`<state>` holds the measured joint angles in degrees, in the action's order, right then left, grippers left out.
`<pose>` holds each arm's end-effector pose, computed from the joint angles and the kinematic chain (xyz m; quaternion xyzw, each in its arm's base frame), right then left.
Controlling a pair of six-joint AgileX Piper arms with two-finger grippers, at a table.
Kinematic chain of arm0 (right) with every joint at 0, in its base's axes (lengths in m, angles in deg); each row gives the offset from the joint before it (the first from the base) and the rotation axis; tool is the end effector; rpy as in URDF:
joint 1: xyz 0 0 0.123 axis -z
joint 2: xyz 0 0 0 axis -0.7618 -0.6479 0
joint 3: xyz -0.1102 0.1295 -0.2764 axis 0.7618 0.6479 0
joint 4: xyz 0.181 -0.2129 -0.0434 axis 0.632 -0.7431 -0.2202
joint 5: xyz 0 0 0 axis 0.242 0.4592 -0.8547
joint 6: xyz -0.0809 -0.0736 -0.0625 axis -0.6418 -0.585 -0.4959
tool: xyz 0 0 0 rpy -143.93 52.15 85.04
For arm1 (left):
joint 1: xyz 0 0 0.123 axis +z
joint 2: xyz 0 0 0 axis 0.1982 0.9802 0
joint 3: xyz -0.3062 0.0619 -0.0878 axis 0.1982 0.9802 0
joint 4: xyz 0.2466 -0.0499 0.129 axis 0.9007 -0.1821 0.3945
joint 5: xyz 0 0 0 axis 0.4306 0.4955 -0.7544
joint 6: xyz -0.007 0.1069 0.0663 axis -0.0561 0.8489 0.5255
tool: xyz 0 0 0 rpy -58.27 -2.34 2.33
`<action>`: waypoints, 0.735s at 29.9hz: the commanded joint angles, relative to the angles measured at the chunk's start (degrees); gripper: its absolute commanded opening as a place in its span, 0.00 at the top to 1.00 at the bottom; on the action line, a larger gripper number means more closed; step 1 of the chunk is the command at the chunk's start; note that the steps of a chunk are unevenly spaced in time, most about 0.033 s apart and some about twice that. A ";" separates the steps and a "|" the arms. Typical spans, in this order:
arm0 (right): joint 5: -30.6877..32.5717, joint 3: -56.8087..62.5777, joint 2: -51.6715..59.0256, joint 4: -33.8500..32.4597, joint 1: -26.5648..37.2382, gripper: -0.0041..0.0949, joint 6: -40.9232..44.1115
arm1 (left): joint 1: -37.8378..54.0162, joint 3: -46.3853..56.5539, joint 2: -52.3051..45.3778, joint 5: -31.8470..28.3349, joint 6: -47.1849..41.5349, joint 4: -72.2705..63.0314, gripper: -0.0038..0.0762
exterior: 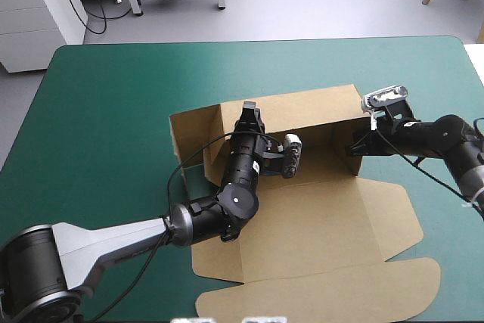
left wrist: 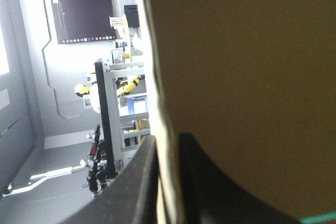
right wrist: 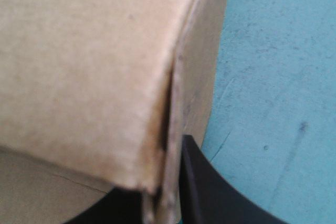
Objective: Fold the box
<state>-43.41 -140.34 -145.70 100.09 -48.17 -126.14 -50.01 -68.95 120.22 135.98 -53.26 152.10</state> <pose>0.3345 0.0409 0.2891 -0.2031 0.9006 0.1275 0.3626 0.2807 -0.3272 0.2902 0.6078 0.5051 0.3641 0.4928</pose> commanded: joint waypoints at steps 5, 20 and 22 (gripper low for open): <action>3.65 -1.50 1.41 3.38 -1.17 0.96 3.09 | -0.46 -1.01 -1.75 -1.46 -13.86 7.14 0.45; 0.84 -2.59 1.37 -1.72 -1.17 0.96 10.57 | -9.91 -5.03 -5.62 5.43 -13.90 7.14 0.45; 1.32 -3.73 1.37 -3.63 -1.17 0.96 12.34 | -11.44 -5.42 -6.99 6.11 -13.90 7.14 0.45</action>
<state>-43.49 -141.42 -145.74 96.23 -49.16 -116.64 -59.44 -71.94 117.69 138.51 -66.25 152.59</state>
